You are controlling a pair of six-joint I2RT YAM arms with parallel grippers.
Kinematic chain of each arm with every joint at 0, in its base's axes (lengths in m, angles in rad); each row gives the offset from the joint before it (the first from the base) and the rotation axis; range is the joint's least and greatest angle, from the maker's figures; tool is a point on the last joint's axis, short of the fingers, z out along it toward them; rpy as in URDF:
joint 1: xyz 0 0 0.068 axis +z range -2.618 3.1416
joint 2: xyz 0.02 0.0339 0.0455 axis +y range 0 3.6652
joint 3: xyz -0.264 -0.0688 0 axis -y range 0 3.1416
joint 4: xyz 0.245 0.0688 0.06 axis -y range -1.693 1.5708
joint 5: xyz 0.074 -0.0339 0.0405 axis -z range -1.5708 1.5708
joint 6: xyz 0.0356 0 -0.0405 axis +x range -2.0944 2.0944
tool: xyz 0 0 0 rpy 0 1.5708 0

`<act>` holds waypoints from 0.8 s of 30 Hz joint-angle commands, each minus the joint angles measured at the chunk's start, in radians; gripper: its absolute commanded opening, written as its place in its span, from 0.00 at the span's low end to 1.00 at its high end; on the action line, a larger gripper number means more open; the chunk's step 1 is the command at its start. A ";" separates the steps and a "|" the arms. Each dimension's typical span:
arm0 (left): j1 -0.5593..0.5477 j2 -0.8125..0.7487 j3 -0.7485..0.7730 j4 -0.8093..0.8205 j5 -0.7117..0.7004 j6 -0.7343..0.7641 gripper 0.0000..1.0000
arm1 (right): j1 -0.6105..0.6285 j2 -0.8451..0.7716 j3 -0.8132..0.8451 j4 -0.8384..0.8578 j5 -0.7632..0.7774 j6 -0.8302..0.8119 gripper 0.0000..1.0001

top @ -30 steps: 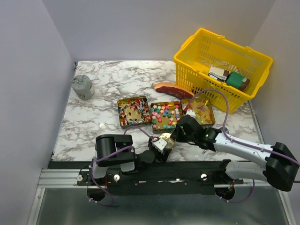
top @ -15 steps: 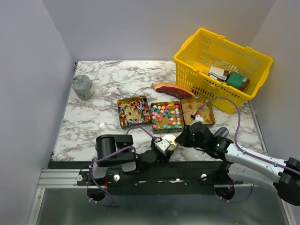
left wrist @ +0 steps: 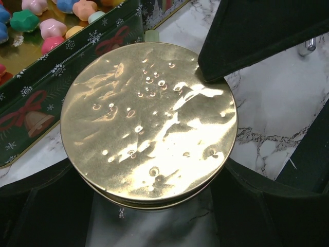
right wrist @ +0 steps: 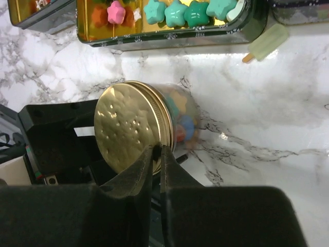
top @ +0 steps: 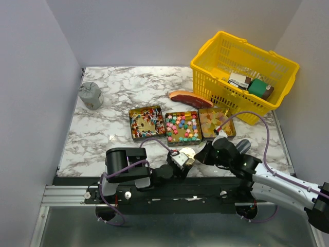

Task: Pack the candies
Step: Screw the bottle lid onto the packing bottle.

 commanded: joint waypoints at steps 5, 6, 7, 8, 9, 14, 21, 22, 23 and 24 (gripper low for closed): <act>0.019 0.031 0.003 -0.082 0.041 -0.040 0.51 | 0.040 -0.119 0.008 -0.269 -0.093 0.105 0.11; 0.013 0.033 0.000 -0.078 0.043 -0.040 0.51 | 0.040 -0.126 0.021 -0.283 -0.045 0.111 0.25; 0.010 0.033 -0.002 -0.077 0.046 -0.040 0.51 | 0.040 -0.127 0.032 -0.286 -0.020 0.115 0.31; 0.002 0.036 0.000 -0.081 0.049 -0.038 0.51 | 0.041 -0.124 0.042 -0.287 0.024 0.117 0.37; -0.004 0.040 0.001 -0.081 0.052 -0.037 0.51 | 0.041 -0.118 0.067 -0.288 0.046 0.118 0.46; -0.024 0.054 0.011 -0.096 0.055 -0.044 0.51 | 0.034 -0.019 0.160 -0.274 0.153 0.070 0.56; -0.036 0.060 0.014 -0.093 0.060 -0.050 0.51 | -0.028 0.187 0.246 -0.172 0.098 -0.046 0.36; -0.035 0.059 0.014 -0.091 0.061 -0.050 0.51 | -0.032 0.209 0.251 -0.171 0.095 -0.052 0.34; -0.035 0.057 0.014 -0.090 0.063 -0.050 0.51 | -0.037 0.222 0.257 -0.169 0.093 -0.055 0.32; -0.036 0.057 0.012 -0.091 0.063 -0.049 0.51 | -0.043 0.235 0.257 -0.165 0.092 -0.058 0.31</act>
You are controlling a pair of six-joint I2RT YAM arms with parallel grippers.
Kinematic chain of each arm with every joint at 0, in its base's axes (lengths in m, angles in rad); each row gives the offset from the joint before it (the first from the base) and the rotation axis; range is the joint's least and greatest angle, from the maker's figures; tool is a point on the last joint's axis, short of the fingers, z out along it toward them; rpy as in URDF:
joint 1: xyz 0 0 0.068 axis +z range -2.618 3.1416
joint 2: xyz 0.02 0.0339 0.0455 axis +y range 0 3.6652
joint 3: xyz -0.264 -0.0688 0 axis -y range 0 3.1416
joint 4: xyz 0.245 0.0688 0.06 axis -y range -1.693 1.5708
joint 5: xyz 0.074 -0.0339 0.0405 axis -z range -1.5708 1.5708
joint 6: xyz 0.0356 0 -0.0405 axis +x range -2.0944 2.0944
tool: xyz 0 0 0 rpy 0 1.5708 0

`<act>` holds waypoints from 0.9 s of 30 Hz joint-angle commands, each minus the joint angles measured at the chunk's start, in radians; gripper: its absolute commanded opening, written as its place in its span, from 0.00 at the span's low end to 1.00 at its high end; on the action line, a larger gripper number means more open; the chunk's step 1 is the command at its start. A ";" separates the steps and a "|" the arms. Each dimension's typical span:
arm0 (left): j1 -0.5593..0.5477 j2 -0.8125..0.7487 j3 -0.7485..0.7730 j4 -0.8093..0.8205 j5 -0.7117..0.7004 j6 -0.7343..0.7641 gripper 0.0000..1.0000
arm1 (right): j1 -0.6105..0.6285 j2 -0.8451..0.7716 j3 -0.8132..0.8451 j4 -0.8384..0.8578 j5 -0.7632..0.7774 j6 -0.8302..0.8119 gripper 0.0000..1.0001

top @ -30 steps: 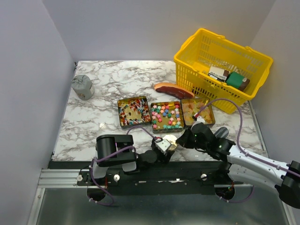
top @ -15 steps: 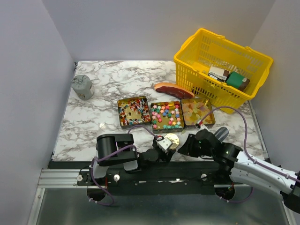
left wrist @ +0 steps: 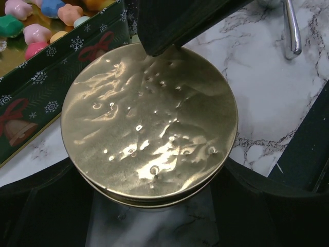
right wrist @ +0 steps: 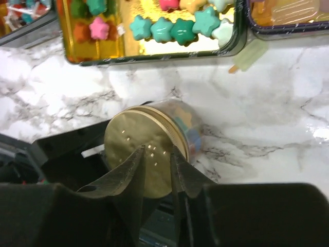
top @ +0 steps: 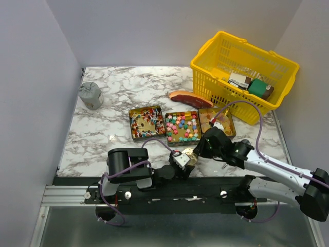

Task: Pack the candies
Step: Screw the bottle lid onto the packing bottle.

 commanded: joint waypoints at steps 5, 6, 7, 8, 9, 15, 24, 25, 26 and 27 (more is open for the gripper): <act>-0.018 0.040 -0.013 -0.089 0.049 -0.040 0.51 | -0.031 0.104 0.015 0.045 -0.007 -0.067 0.29; -0.018 0.040 -0.014 -0.086 0.048 -0.040 0.51 | -0.033 0.109 0.003 0.050 -0.012 -0.068 0.28; -0.018 0.041 -0.015 -0.086 0.046 -0.040 0.51 | -0.031 0.110 -0.004 0.052 -0.017 -0.069 0.28; -0.018 0.041 -0.015 -0.084 0.045 -0.040 0.50 | -0.031 0.110 -0.011 0.052 -0.015 -0.071 0.28; -0.018 0.041 -0.017 -0.084 0.043 -0.039 0.50 | -0.034 0.109 -0.026 0.052 -0.012 -0.071 0.28; -0.018 0.046 -0.020 -0.078 0.043 -0.046 0.51 | -0.034 0.069 -0.071 0.042 0.045 -0.106 0.36; -0.018 0.044 -0.009 -0.098 0.043 -0.045 0.51 | -0.034 0.018 -0.060 0.019 0.074 -0.213 0.42; -0.018 0.046 -0.007 -0.100 0.043 -0.045 0.51 | -0.034 0.037 -0.059 0.021 0.068 -0.216 0.40; -0.018 0.046 -0.006 -0.101 0.043 -0.045 0.51 | -0.033 0.047 -0.059 0.021 0.056 -0.216 0.38; -0.016 0.047 -0.001 -0.106 0.043 -0.045 0.51 | -0.034 0.054 -0.065 0.033 0.033 -0.213 0.36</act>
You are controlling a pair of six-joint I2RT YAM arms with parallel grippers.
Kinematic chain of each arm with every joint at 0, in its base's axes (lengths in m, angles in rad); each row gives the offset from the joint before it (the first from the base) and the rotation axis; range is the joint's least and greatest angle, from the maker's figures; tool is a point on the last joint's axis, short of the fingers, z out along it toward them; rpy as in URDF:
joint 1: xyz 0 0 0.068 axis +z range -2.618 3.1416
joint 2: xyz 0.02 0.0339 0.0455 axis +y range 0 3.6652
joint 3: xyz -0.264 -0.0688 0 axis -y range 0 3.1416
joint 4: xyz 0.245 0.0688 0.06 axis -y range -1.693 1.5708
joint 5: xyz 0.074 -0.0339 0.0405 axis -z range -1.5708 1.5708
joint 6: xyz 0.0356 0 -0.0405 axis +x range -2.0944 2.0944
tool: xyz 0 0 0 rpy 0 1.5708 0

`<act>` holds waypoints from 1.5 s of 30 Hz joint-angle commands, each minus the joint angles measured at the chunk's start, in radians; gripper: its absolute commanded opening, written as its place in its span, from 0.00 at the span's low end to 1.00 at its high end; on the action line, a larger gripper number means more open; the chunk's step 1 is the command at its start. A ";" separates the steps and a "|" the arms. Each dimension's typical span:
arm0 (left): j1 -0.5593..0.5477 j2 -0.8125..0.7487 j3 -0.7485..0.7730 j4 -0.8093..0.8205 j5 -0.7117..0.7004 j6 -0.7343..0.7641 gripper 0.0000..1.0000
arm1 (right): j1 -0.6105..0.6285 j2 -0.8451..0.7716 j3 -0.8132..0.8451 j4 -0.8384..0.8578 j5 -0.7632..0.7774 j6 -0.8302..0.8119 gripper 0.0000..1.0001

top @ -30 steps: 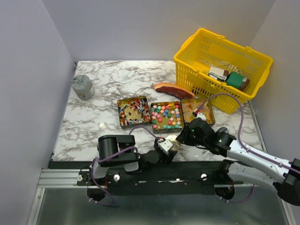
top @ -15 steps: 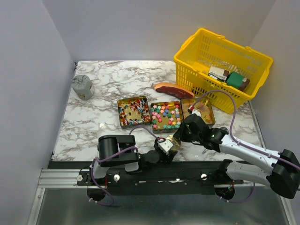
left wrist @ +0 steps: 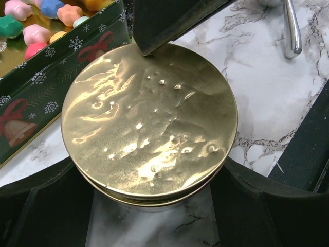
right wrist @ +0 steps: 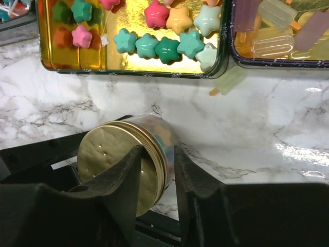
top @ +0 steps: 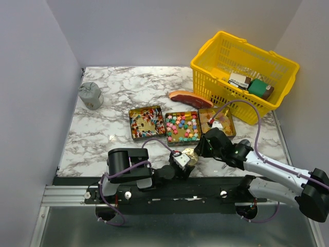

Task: Pack the candies
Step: Screw the bottle lid onto the packing bottle.

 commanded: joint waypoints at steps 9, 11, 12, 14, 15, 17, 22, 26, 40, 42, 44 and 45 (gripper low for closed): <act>-0.017 0.044 0.025 -0.158 0.033 -0.048 0.50 | -0.004 0.027 -0.126 0.037 -0.191 -0.010 0.19; -0.017 0.045 0.031 -0.173 0.026 -0.053 0.50 | -0.002 0.014 -0.170 0.045 -0.237 0.007 0.12; -0.014 0.047 0.040 -0.190 0.022 -0.056 0.51 | -0.002 0.006 -0.184 0.048 -0.255 0.014 0.10; -0.012 0.053 0.049 -0.207 0.019 -0.059 0.50 | -0.004 -0.016 -0.227 0.048 -0.274 0.028 0.01; -0.011 0.054 0.060 -0.230 0.017 -0.063 0.50 | -0.004 -0.023 -0.239 0.048 -0.293 0.034 0.01; -0.001 0.060 0.068 -0.244 0.011 -0.076 0.50 | -0.004 -0.051 -0.258 0.048 -0.318 0.045 0.01; 0.023 0.053 0.069 -0.268 0.022 -0.093 0.50 | -0.002 -0.095 -0.314 0.047 -0.381 0.074 0.01; 0.042 0.054 0.077 -0.296 0.028 -0.102 0.50 | -0.002 -0.129 -0.351 0.034 -0.410 0.094 0.01; 0.104 0.074 0.109 -0.371 0.057 -0.136 0.50 | -0.004 -0.361 -0.399 -0.105 -0.449 0.143 0.01; 0.108 0.077 0.111 -0.376 0.057 -0.136 0.50 | -0.004 -0.379 -0.396 -0.123 -0.447 0.145 0.01; 0.108 0.076 0.106 -0.368 0.060 -0.125 0.51 | -0.004 -0.388 -0.391 -0.133 -0.430 0.165 0.01; 0.108 0.074 0.103 -0.365 0.071 -0.120 0.51 | -0.002 -0.387 -0.384 -0.149 -0.401 0.172 0.01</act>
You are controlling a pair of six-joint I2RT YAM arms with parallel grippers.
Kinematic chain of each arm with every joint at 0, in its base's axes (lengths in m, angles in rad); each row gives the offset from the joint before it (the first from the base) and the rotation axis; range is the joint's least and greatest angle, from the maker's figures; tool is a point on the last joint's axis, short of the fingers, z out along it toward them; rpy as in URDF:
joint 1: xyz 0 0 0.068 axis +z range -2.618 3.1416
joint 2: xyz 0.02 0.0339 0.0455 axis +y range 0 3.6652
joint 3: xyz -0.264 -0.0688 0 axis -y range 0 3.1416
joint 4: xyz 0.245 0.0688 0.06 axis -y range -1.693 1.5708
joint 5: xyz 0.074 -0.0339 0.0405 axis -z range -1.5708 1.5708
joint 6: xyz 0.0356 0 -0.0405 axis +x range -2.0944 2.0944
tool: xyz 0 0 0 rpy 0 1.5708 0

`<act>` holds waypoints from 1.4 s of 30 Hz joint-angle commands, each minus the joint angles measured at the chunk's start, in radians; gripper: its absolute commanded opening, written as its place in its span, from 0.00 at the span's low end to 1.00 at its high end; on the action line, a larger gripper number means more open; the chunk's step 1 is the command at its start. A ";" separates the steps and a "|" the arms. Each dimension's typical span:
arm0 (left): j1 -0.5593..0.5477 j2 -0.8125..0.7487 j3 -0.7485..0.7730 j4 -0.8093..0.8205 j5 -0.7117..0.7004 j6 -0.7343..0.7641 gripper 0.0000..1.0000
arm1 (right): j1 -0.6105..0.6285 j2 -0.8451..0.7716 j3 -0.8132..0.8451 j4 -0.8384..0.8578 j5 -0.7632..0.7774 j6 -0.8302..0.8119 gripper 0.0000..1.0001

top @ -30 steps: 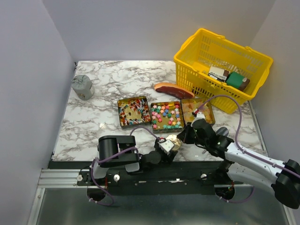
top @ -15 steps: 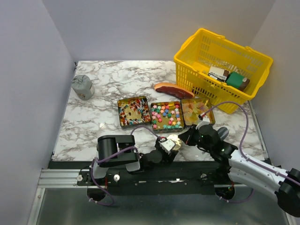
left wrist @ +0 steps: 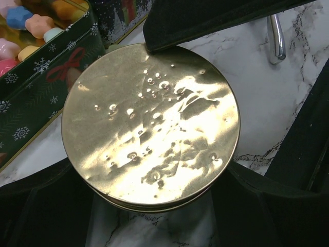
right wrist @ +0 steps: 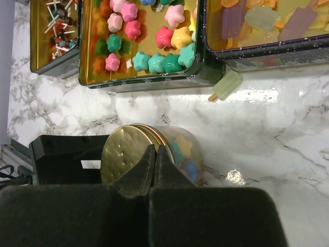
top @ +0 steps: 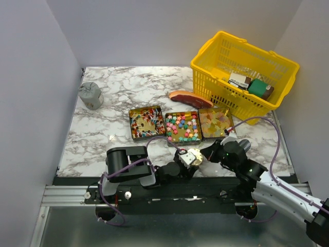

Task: Pack the candies
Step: Screw the bottle lid onto the packing bottle.

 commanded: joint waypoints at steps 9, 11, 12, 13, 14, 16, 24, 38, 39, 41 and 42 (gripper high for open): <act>0.061 0.017 -0.022 -0.202 0.050 -0.085 0.82 | 0.059 0.049 0.095 -0.384 -0.133 0.093 0.52; 0.061 0.002 -0.026 -0.200 0.058 -0.089 0.86 | 0.059 0.089 0.117 -0.380 -0.133 0.080 0.53; 0.061 -0.004 -0.031 -0.197 0.061 -0.092 0.87 | 0.059 0.104 0.134 -0.380 -0.138 0.071 0.53; 0.061 -0.016 -0.034 -0.196 0.064 -0.095 0.88 | 0.059 0.136 0.142 -0.377 -0.144 0.065 0.53; 0.061 -0.022 -0.036 -0.196 0.084 -0.097 0.90 | 0.061 0.150 0.146 -0.375 -0.150 0.051 0.53; 0.061 -0.038 -0.036 -0.202 0.098 -0.104 0.92 | 0.059 0.174 0.149 -0.369 -0.153 0.048 0.53; 0.061 -0.091 -0.094 -0.170 0.141 -0.161 0.99 | 0.061 0.218 0.123 -0.341 -0.121 0.086 0.51; 0.070 -0.479 -0.183 -0.408 0.125 -0.334 0.99 | 0.059 0.168 0.185 -0.360 -0.033 0.097 0.49; 0.076 -0.499 -0.165 -0.477 0.119 -0.345 0.99 | 0.059 0.166 0.192 -0.369 -0.029 0.096 0.49; 0.085 -0.558 -0.155 -0.533 0.128 -0.359 0.99 | 0.059 0.163 0.212 -0.378 -0.012 0.091 0.49; 0.093 -0.579 -0.154 -0.556 0.128 -0.365 0.99 | 0.059 0.161 0.217 -0.386 -0.006 0.089 0.49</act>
